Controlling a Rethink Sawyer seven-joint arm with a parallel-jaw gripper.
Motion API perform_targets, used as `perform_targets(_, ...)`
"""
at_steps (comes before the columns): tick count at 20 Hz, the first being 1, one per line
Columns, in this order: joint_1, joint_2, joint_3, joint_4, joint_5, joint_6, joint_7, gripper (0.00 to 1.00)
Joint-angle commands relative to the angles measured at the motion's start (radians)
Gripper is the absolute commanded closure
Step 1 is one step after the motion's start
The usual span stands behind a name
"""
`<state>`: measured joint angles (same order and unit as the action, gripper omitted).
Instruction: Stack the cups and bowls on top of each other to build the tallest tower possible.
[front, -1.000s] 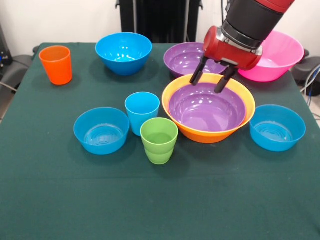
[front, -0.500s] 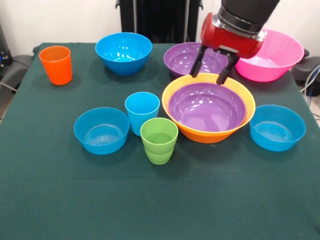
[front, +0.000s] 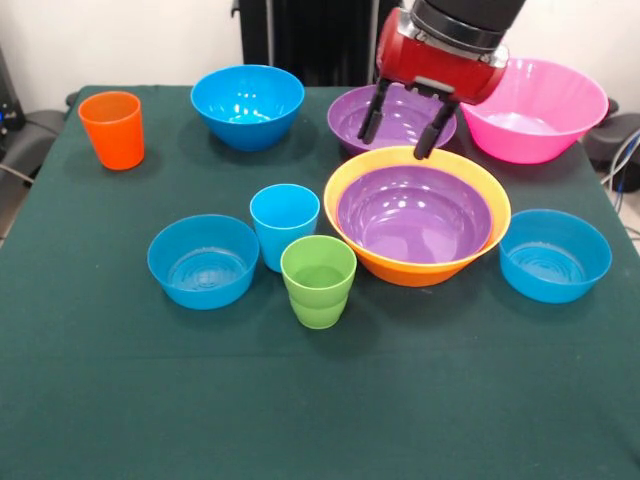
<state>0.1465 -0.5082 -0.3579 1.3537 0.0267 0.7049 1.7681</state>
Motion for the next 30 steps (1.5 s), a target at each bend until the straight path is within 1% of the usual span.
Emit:
perform_targets(1, -0.044, 0.035, 0.184, 0.051, -0.086, 0.017, -0.117, 0.0)
perform_targets(4, -0.085, 0.026, 0.209, 0.075, -0.124, -0.022, -0.169, 0.0)
perform_targets(7, -0.135, 0.018, 0.248, 0.08, -0.143, -0.028, -0.213, 0.0)
perform_targets(11, -0.172, 0.028, 0.285, 0.063, -0.175, -0.022, -0.217, 0.0)
perform_targets(15, -0.178, 0.02, 0.295, 0.031, -0.213, 0.051, -0.216, 0.0)
perform_targets(18, -0.177, 0.014, 0.299, 0.029, -0.234, 0.054, -0.201, 0.0)
perform_targets(22, -0.179, 0.006, 0.32, 0.036, -0.233, 0.062, -0.169, 0.0)
perform_targets(27, -0.151, 0.001, 0.32, 0.031, -0.23, 0.073, -0.096, 0.0)
perform_targets(30, -0.143, -0.022, 0.328, 0.054, -0.229, 0.072, -0.098, 0.0)
